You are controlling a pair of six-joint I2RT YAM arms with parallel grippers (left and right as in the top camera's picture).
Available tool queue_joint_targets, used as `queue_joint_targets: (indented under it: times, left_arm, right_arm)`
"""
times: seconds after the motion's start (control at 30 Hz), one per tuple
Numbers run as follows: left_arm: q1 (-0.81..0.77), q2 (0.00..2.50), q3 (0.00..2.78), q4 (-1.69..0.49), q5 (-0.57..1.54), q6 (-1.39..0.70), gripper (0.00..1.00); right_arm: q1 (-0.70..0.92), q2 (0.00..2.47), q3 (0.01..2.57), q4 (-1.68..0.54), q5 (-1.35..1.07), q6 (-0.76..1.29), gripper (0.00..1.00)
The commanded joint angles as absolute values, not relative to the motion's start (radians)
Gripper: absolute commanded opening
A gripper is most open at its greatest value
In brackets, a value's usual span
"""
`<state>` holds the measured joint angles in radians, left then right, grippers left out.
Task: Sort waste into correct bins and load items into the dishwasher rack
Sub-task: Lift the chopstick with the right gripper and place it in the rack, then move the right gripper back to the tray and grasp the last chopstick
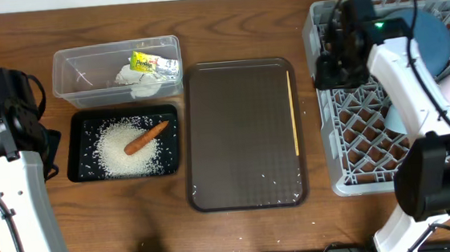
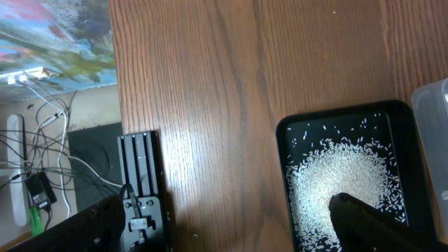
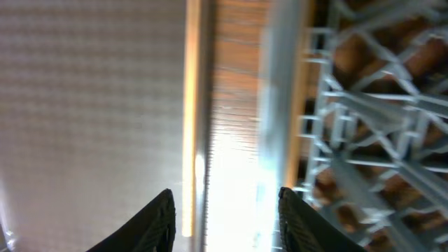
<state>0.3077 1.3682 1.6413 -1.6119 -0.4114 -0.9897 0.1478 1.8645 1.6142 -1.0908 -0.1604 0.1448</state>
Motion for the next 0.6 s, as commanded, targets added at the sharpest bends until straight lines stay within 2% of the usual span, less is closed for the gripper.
queue_joint_targets:
  times: [0.0, 0.03, 0.07, 0.1, 0.13, 0.3, 0.57]
  left_arm:
    - [0.314, 1.368, 1.64, -1.689, -0.435, -0.984, 0.95]
    - [0.314, 1.368, 1.64, -1.689, -0.435, -0.984, 0.95]
    - [0.314, 1.368, 1.64, -1.689, -0.435, -0.984, 0.95]
    - [0.314, 1.368, 1.64, -1.689, -0.435, -0.984, 0.95]
    - [0.314, 1.368, 1.64, -1.689, -0.435, -0.984, 0.95]
    - [0.314, 1.368, 1.64, -1.689, -0.435, -0.984, 0.95]
    - [0.314, 1.368, 1.64, -1.689, -0.435, -0.984, 0.95]
  right_arm:
    - [0.233, 1.774, 1.615, -1.073, -0.16, 0.254, 0.49]
    - [0.253, 1.766, 1.615, -1.065, -0.149, 0.274, 0.51]
    - [0.281, 1.76, 1.615, -1.056, -0.134, 0.294, 0.63]
    - [0.3, 1.76, 1.615, -1.054, -0.117, 0.307, 0.69]
    - [0.321, 1.762, 1.614, -1.055, -0.085, 0.334, 0.7]
    - [0.408, 1.813, 1.566, -1.047, 0.076, 0.507, 0.72]
    - [0.449, 1.948, 1.471, -0.939, 0.115, 0.553, 0.73]
